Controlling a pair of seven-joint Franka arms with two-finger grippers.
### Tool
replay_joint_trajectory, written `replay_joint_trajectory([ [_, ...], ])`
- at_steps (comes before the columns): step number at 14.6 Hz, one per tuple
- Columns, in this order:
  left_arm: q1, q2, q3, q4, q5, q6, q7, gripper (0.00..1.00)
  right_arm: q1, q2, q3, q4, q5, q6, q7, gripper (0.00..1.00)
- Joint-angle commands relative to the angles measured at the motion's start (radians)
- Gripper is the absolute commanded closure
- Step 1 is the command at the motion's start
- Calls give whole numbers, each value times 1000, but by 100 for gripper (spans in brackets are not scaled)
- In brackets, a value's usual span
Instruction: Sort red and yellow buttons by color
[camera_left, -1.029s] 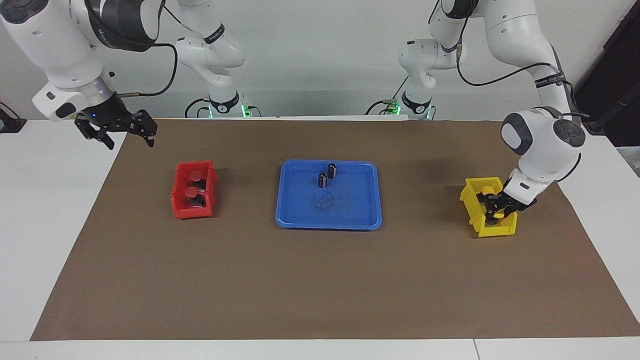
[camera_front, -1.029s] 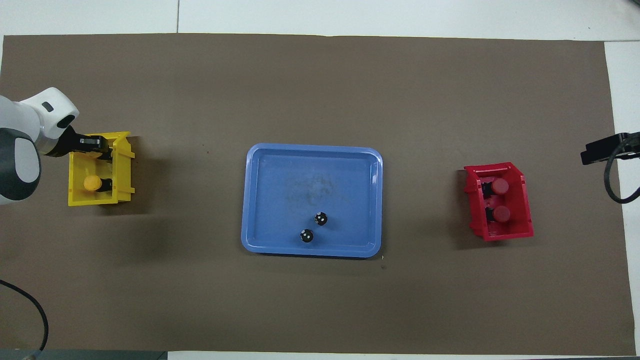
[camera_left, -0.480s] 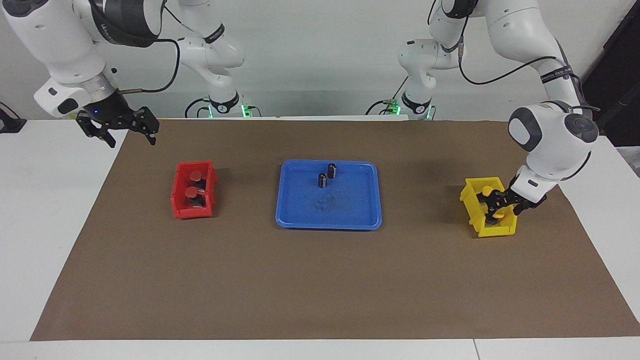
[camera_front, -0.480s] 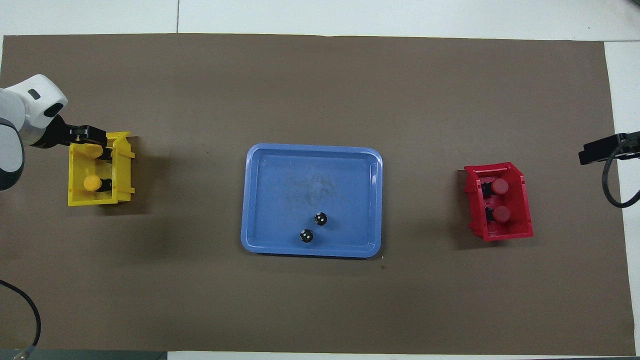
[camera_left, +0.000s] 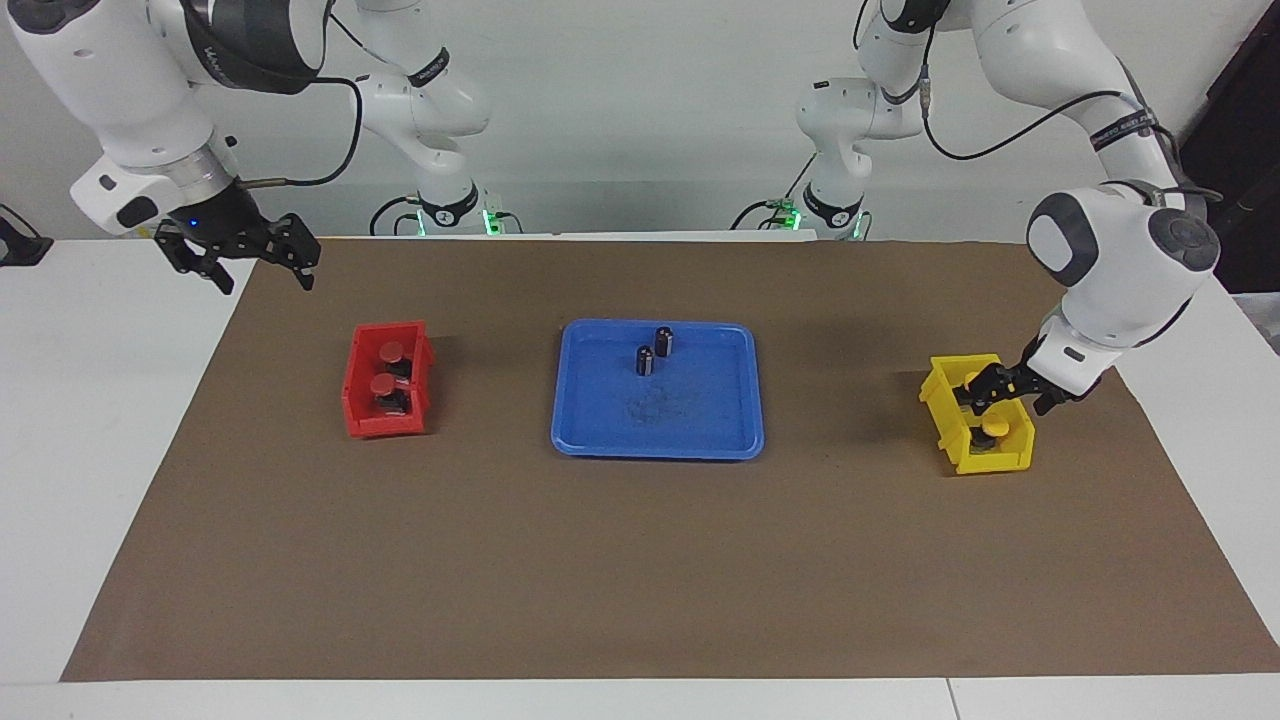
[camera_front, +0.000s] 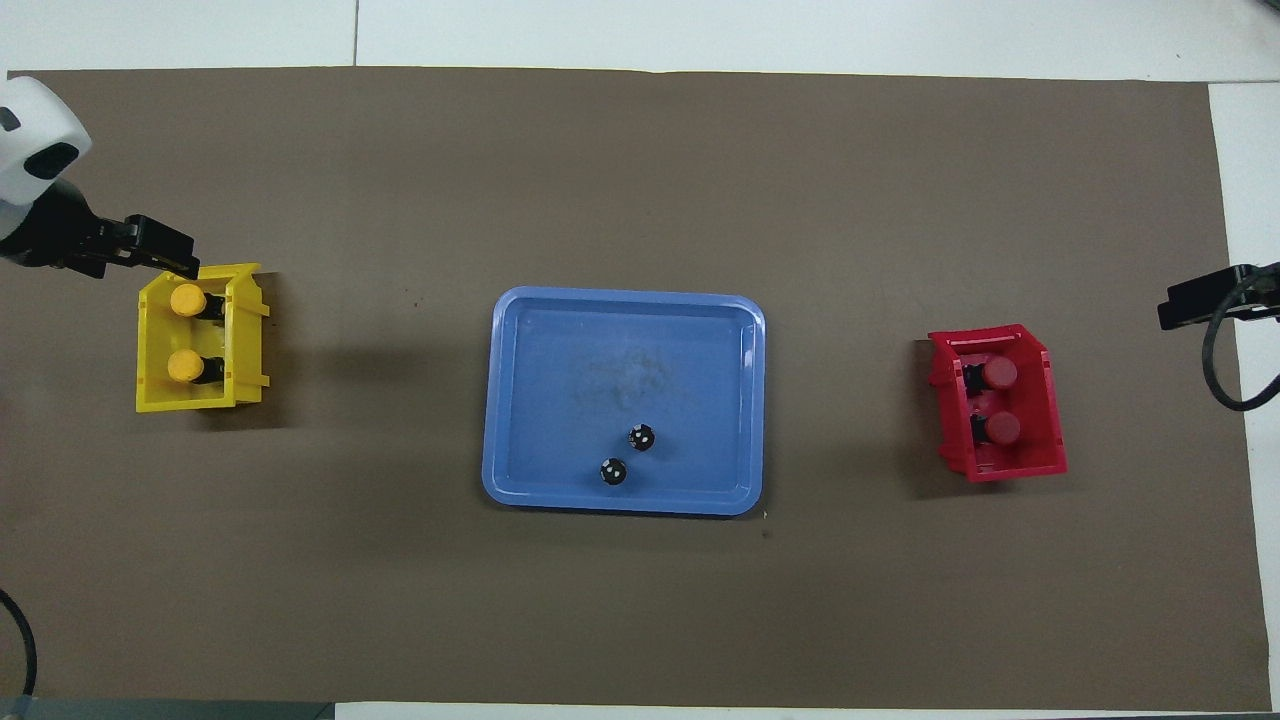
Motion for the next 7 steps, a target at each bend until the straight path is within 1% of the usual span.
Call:
replay_joint_trajectory([
  [1,5,-116,10,-25,23,-76,-16,0,0,-7,1,-1,5,-12,16,0],
  [3,7,-150,13,-25,37,-102,-13,0,3,-12,3,-6,5,-11,16,0],
  [5,6,-162,13,-26,54,-147,-12,0,16,-12,5,-6,3,-7,17,0],
  [7,6,-164,13,-26,55,-150,-12,0,19,-12,6,-6,3,-14,13,0],
])
